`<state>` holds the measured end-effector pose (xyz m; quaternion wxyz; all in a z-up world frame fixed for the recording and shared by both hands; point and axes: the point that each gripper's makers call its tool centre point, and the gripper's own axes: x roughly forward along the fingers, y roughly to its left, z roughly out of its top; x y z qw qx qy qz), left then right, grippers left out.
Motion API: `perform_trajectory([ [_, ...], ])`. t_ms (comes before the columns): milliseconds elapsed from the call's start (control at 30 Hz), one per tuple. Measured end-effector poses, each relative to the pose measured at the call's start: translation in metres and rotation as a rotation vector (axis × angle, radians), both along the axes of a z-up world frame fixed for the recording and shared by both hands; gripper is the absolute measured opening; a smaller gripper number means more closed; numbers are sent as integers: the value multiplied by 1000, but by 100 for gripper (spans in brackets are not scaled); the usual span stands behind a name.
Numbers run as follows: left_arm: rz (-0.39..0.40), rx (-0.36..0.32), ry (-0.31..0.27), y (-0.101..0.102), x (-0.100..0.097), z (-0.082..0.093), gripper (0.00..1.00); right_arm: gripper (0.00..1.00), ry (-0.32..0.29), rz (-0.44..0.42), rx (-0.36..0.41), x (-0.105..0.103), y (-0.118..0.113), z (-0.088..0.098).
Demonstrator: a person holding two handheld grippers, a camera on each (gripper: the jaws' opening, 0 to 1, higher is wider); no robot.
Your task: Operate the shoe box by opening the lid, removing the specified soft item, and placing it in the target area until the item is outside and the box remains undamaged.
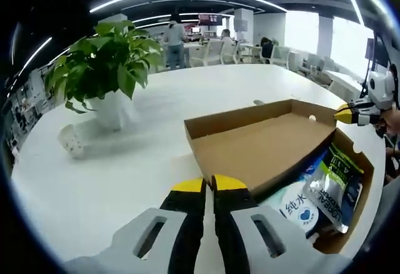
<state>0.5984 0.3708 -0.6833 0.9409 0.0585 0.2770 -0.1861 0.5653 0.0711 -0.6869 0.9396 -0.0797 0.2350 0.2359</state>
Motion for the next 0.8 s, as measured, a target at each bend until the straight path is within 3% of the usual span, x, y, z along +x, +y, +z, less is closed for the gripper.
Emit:
perform_trajectory([
  [267,-2,9,6,-1,-1,0,3,0,6,0,-4,-1,-1,-1],
  [433,-32,54,19,-4,-7,-2,5,0,16,3,-11,-3,-1,0],
  [800,-44,59,5,-6,-18,16,13,4,7,39,-13,-11,-3,12],
])
